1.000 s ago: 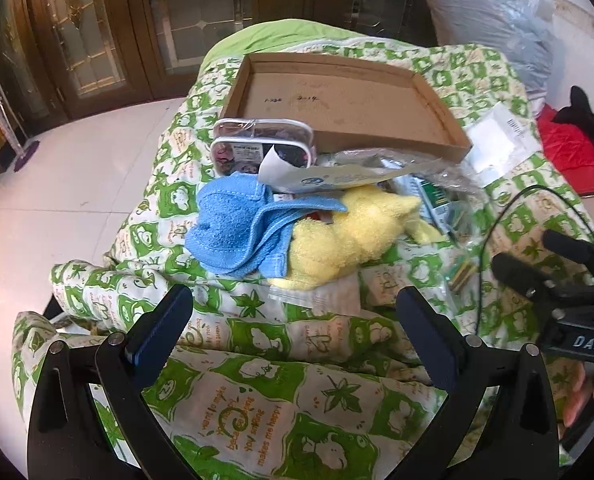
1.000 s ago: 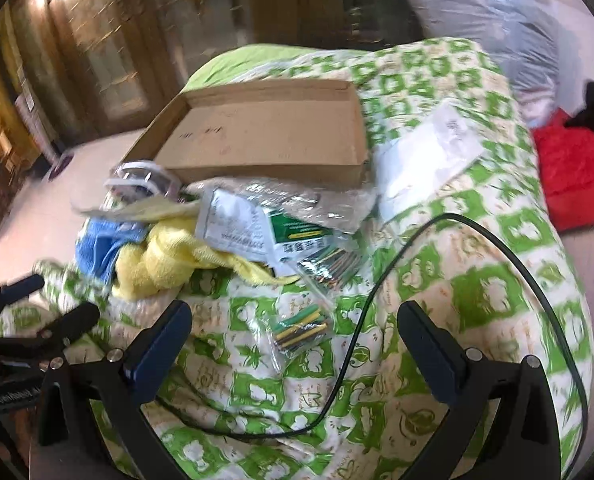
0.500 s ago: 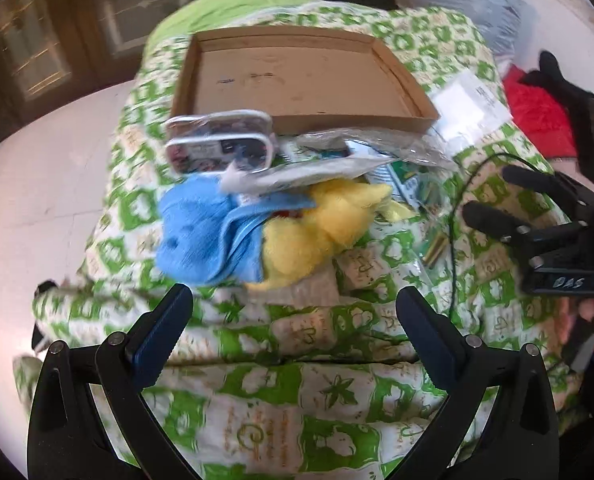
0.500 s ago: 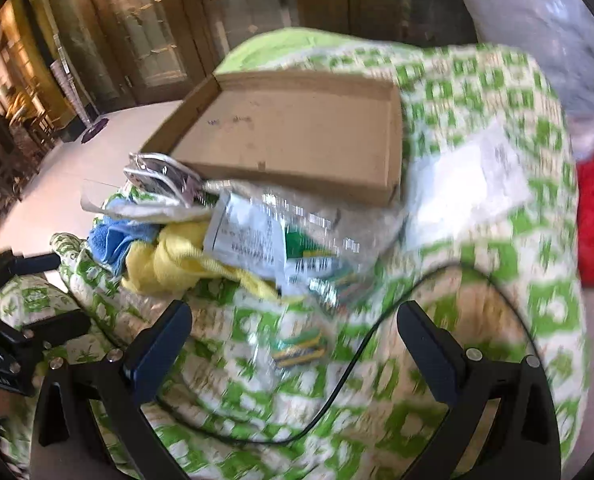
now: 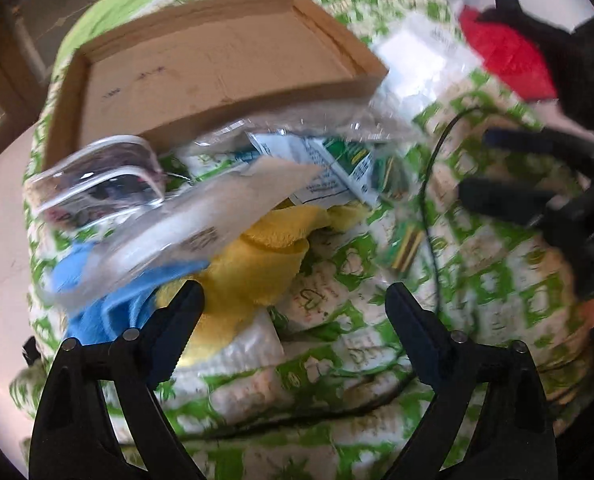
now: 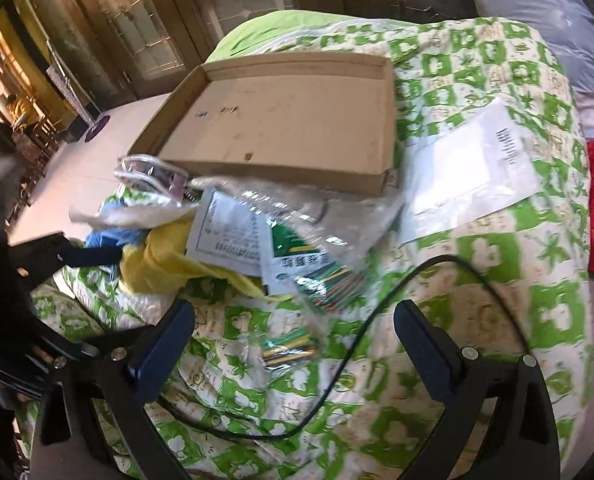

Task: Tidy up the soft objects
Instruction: 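Grasp the yellow towel with left tool while right tool grasps clear plastic bag, then carry yellow towel into the cardboard box with left tool while right tool drops plastic bag there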

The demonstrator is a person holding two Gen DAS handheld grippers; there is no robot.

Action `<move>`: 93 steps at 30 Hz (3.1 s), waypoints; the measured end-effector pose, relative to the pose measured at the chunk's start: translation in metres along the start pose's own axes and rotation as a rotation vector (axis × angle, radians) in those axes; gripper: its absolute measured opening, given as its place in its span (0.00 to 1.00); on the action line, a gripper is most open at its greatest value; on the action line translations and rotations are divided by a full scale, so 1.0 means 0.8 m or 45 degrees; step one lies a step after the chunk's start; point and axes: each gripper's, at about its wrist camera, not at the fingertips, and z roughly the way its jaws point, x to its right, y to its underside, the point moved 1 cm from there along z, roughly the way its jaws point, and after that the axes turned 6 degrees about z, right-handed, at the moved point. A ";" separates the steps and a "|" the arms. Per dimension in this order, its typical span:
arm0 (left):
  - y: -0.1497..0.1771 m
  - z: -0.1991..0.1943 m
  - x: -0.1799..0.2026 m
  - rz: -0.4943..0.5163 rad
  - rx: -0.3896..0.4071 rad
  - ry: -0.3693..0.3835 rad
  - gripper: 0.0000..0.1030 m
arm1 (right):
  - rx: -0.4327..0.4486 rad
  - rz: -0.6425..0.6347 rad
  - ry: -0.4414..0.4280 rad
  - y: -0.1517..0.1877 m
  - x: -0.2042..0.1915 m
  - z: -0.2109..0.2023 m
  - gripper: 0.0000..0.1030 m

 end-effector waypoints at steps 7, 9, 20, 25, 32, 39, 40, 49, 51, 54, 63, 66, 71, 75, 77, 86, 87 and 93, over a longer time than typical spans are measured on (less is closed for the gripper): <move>-0.035 0.041 -0.013 0.002 -0.067 -0.073 0.69 | -0.042 0.061 0.007 0.001 0.017 0.024 0.97; -0.036 0.051 -0.013 -0.002 -0.090 -0.110 0.58 | -0.069 0.086 -0.030 0.003 0.020 0.029 0.97; 0.001 0.012 0.003 -0.019 -0.047 0.112 0.44 | -0.054 0.095 -0.035 -0.011 0.027 0.030 0.97; 0.014 0.030 0.004 -0.040 -0.072 0.106 0.44 | -0.132 0.002 -0.053 -0.036 0.012 0.061 0.89; 0.010 0.042 -0.031 -0.128 -0.047 0.137 0.44 | -0.173 -0.118 -0.003 -0.076 -0.012 0.098 0.85; 0.015 0.046 -0.043 -0.171 -0.058 0.172 0.44 | -0.202 -0.188 -0.026 -0.080 -0.017 0.125 0.41; 0.015 0.046 -0.044 -0.169 -0.058 0.172 0.44 | -0.188 -0.193 -0.025 -0.078 -0.017 0.122 0.38; 0.014 0.033 -0.023 -0.161 -0.047 0.134 0.44 | -0.197 -0.114 -0.159 -0.060 0.010 0.086 0.11; 0.016 0.028 -0.018 -0.157 -0.039 0.121 0.44 | -0.199 -0.099 -0.189 -0.055 0.007 0.075 0.10; 0.020 0.020 -0.017 -0.164 -0.022 0.126 0.44 | -0.185 -0.095 -0.212 -0.047 0.005 0.056 0.09; 0.046 -0.016 -0.001 -0.187 0.037 0.140 0.44 | -0.140 -0.040 -0.310 -0.023 0.009 0.001 0.09; 0.055 -0.028 -0.001 -0.211 0.058 0.131 0.44 | -0.126 -0.043 -0.350 -0.015 0.009 -0.011 0.09; 0.074 -0.062 -0.004 -0.257 0.114 0.111 0.44 | -0.089 -0.017 -0.377 -0.019 0.009 -0.004 0.09; 0.074 -0.091 0.000 -0.261 0.155 0.080 0.44 | -0.058 0.001 -0.407 -0.027 0.003 -0.001 0.09; 0.069 -0.105 -0.001 -0.263 0.180 0.080 0.44 | -0.039 -0.007 -0.416 -0.031 0.000 -0.008 0.09; 0.036 -0.141 -0.007 -0.232 0.274 0.030 0.44 | 0.078 -0.002 -0.414 -0.050 0.006 -0.042 0.09; 0.031 -0.143 -0.011 -0.236 0.280 0.026 0.44 | 0.088 0.004 -0.409 -0.055 0.008 -0.042 0.09; -0.005 -0.143 -0.040 -0.270 0.306 -0.005 0.44 | 0.166 0.034 -0.400 -0.086 0.012 -0.045 0.09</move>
